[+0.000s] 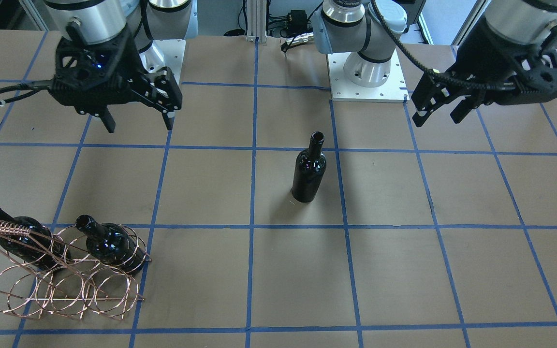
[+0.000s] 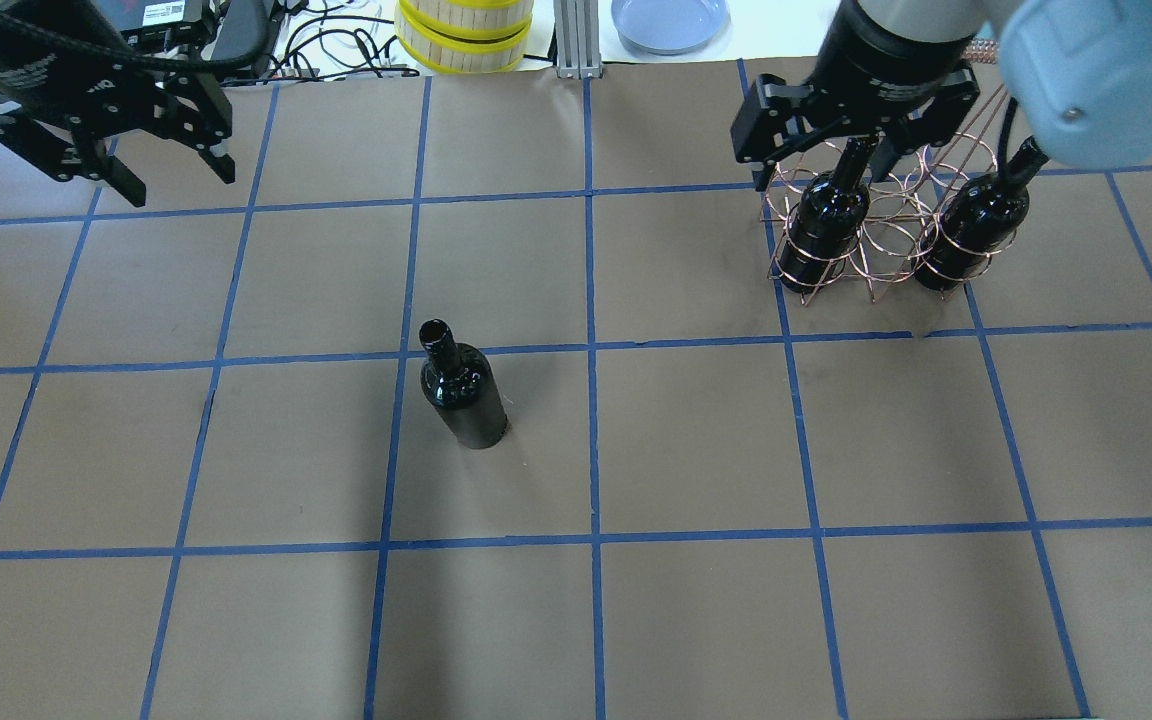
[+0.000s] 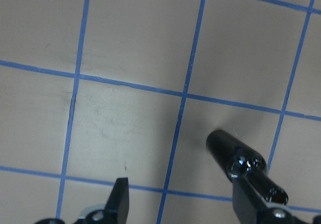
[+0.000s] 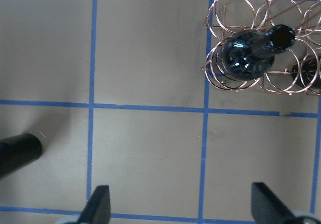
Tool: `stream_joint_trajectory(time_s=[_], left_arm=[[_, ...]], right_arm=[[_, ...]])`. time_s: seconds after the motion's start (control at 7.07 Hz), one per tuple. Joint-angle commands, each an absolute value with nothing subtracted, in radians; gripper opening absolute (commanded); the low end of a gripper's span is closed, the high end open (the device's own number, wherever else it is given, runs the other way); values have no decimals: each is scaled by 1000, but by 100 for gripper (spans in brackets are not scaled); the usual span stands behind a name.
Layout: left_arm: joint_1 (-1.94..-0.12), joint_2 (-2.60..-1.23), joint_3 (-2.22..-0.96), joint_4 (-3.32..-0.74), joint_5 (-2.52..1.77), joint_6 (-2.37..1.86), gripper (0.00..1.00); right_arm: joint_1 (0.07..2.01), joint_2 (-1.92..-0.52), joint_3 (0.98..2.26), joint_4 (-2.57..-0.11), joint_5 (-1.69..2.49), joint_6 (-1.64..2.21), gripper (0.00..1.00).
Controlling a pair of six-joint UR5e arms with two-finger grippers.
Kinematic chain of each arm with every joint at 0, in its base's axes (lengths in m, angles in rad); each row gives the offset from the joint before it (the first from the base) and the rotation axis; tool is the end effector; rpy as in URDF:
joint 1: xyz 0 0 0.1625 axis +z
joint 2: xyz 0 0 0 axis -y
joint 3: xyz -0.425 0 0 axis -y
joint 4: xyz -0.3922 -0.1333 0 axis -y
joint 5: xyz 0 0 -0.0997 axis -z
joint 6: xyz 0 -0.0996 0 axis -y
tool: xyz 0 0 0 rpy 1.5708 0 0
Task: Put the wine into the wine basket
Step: 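Move the right gripper over the top of the upright bottle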
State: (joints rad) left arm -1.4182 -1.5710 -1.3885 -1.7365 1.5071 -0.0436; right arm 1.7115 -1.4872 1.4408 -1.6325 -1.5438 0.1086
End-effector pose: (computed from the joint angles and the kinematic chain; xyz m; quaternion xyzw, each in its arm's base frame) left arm -0.0640 -0.5027 0.5608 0.0976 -0.9947 0.0099 0.0313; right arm 0.2100 -0.5127 0.5160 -0.0168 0.9983 -0.0519 0.0201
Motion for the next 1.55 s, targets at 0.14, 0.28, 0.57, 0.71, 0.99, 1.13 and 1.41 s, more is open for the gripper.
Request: stream_joint_trajectory(time_s=[0.14,0.28,0.57,0.71,0.99,1.13,1.41], left_arm=[[-1410,-1497,-1428,-1766,1578,-38,100],[-1390,-1509,-1457,-1741,1589,-28,100],[-1339,-1517,-1492,-1730,1583,3,100],[-1327,-1516,-1512,-1729,1589,3,100],[-1287,-1513,-1520,-1743,1624,40,100],[-1278,-1513,-1522,-1749,1644,41,100],[-1275,-1513,-1522,-1749,1646,41,100]], right_arm=[[1911,-1315,1319,-1635,-1536,378,100],[1968,-1284,1312,-1646,-1536,449,100],[2020,-1232,1276,-1677,-1534,558,100],[2042,-1226,1269,-1678,-1532,615,100],[2121,-1174,1269,-1678,-1520,698,100],[2158,-1166,1269,-1678,-1522,704,100],[2172,-1154,1272,-1680,-1520,704,100]])
